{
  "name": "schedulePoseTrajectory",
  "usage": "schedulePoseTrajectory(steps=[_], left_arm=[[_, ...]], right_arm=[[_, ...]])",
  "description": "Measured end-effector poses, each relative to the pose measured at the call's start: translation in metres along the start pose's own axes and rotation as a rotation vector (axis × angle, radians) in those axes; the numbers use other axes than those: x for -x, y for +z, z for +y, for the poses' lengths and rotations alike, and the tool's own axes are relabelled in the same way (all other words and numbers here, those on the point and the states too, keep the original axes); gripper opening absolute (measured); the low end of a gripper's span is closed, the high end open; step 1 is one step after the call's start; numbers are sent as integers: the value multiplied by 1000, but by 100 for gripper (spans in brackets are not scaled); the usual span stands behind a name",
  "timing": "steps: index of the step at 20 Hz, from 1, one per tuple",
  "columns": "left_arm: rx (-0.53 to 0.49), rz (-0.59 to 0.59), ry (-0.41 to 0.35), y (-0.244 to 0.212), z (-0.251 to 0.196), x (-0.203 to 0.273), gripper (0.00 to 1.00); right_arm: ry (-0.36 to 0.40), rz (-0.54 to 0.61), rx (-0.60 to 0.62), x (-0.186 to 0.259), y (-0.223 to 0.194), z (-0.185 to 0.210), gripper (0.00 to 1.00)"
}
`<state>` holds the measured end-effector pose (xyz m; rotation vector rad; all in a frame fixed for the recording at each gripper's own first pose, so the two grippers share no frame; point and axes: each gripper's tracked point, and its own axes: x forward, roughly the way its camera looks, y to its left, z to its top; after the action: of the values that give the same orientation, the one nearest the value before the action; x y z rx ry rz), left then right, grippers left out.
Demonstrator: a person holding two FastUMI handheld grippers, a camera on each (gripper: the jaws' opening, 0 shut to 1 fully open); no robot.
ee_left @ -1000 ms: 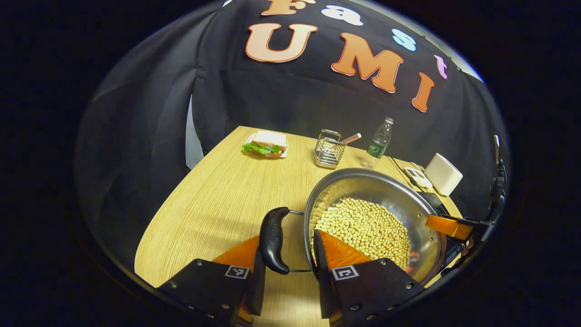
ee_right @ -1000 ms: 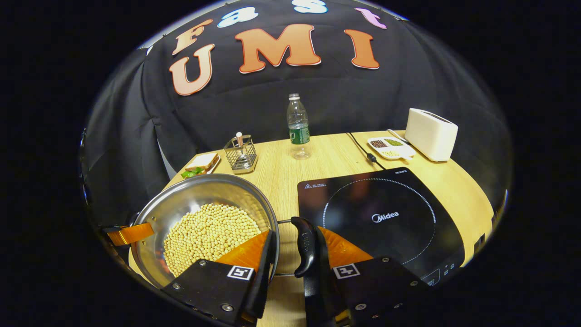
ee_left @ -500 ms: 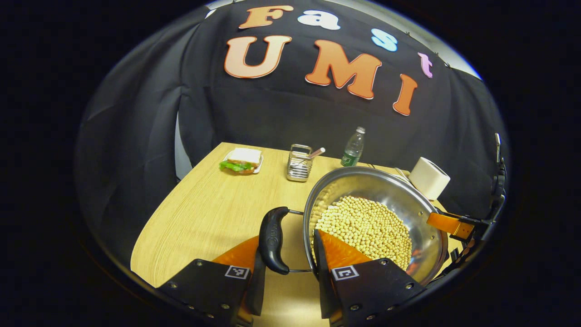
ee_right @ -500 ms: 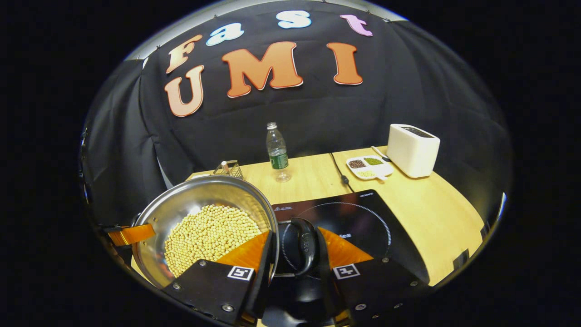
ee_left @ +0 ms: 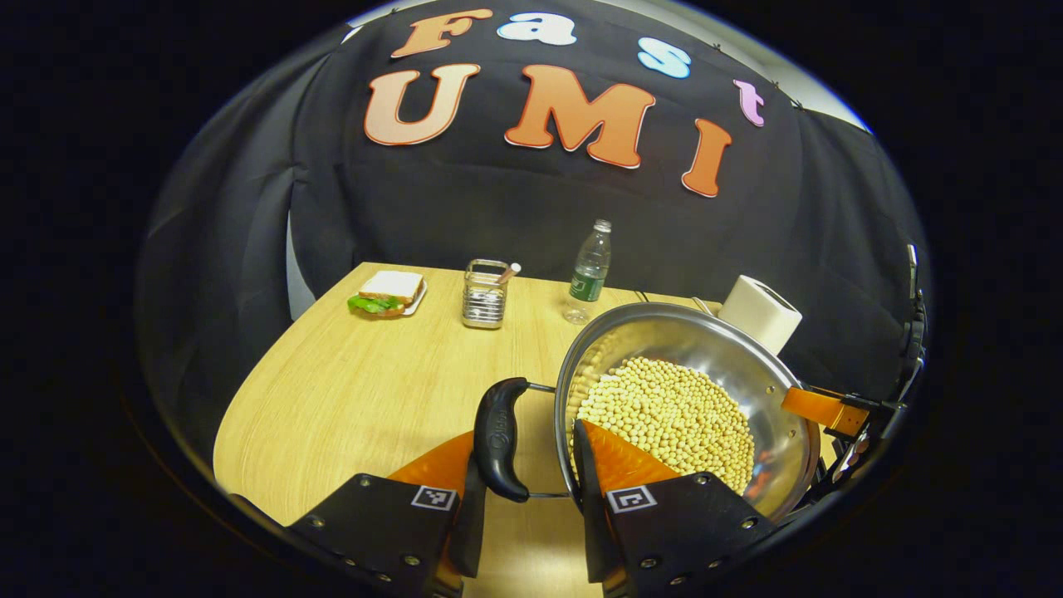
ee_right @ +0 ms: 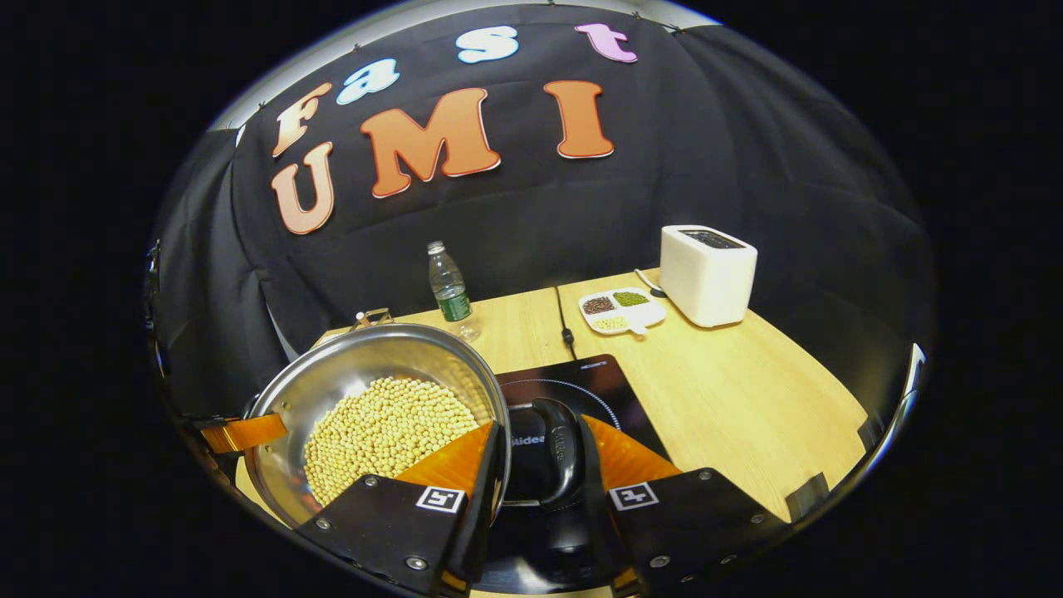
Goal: First push the handle of the pot to place it horizontally, then grasp the pot with both hands and set it on the induction cooktop.
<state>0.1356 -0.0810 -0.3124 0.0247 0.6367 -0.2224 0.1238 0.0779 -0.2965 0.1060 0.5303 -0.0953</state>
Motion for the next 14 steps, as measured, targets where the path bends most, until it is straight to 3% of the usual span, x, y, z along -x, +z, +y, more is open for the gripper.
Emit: schedulePoseTrajectory(steps=[14], left_arm=[[-46, 45, -56, -17, -80, -33, 51]], right_arm=[[-54, 1, -58, -3, -4, -85, 49]])
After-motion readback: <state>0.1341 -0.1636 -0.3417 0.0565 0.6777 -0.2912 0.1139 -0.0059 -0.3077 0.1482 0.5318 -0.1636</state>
